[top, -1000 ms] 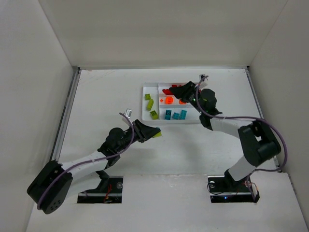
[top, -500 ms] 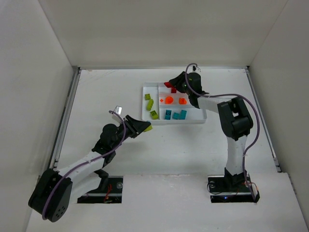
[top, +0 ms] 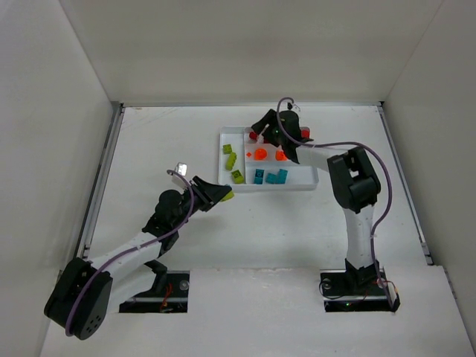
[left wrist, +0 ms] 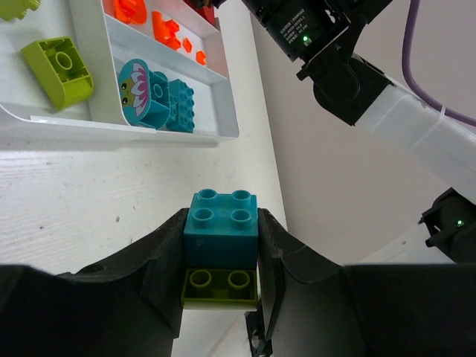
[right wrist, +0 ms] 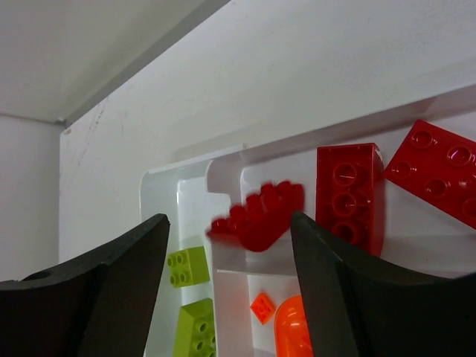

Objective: Sort the legos into containers by color

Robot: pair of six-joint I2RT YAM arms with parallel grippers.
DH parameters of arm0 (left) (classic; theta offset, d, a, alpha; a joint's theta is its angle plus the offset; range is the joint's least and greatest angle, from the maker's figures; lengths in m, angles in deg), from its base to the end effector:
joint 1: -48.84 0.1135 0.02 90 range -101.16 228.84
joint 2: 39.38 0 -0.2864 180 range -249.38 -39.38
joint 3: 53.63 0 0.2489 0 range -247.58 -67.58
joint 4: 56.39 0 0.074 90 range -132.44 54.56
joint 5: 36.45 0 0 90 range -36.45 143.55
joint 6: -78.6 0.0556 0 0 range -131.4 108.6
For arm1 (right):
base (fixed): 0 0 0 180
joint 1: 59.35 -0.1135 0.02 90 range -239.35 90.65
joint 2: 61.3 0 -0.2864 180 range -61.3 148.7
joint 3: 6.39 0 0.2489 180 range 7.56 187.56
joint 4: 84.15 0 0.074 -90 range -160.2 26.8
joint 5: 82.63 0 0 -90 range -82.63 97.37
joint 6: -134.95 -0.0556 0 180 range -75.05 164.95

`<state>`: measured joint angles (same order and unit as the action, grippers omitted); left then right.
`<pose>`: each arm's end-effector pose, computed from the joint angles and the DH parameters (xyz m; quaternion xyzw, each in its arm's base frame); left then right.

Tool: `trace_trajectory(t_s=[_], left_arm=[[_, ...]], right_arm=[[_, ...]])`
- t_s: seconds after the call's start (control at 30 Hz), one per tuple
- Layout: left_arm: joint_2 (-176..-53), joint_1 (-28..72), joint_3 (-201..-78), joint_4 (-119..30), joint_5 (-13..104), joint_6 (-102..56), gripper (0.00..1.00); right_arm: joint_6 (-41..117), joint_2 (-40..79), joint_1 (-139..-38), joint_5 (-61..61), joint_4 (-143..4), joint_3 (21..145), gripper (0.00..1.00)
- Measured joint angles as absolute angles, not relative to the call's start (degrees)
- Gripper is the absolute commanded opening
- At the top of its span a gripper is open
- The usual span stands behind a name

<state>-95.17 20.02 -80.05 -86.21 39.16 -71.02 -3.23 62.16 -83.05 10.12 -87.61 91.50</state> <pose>0.1718 -0.1103 0.2293 -0.0998 0.6973 -0.5544 0.4432 0.4795 0.2076 0.1963 0.1889 0.8076 0.3115 0.4636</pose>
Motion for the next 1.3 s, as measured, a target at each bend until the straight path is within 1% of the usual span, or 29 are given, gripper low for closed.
trace_trajectory(t_s=[0.1, 0.2, 0.37, 0.43, 0.57, 0.77, 0.93, 1.07, 1.2, 1.3], left_arm=[[-95.1, 19.9, -80.2, -85.8, 40.2, -71.5, 0.23], [-95.1, 19.7, -80.7, -85.4, 41.2, -72.2, 0.23], [-95.4, 19.2, -81.7, -84.7, 42.9, -74.2, 0.23], [-95.9, 18.8, -82.3, -84.7, 43.7, -75.1, 0.23], [-96.7, 17.9, -82.9, -84.7, 45.2, -77.7, 0.24], [-96.7, 16.5, -83.1, -84.6, 47.2, -82.8, 0.24], [-95.2, 16.3, -83.2, -83.2, 47.9, -86.9, 0.24], [-93.9, 15.9, -83.8, -81.0, 47.9, -88.5, 0.23], [-91.4, 15.5, -84.0, -80.3, 45.9, -87.4, 0.23], [-89.1, 15.6, -84.0, -80.4, 41.1, -84.3, 0.23]], right_arm=[[-2.8, 61.5, -83.3, 10.8, -87.3, 90.4, 0.76], [-1.9, 56.8, -83.4, 11.5, -87.4, 84.1, 0.76], [-0.3, 40.3, -84.8, 12.5, -90.9, 67.3, 0.73], [0.1, 32.9, -87.0, 13.0, -93.8, 61.0, 0.73], [0.1, 20.4, -95.9, 13.0, -100.3, 49.0, 0.81], [0.1, 11.4, -109.3, 12.5, -105.6, 36.7, 0.94], [4.6, 7.5, -117.3, 14.9, -105.8, 35.1, 0.99], [10.0, 5.9, -121.6, 18.1, -104.4, 36.5, 0.98], [12.4, 1.9, -122.4, 20.5, -101.9, 37.4, 0.95], [12.3, -4.3, -121.6, 20.2, -101.6, 36.9, 0.89]])
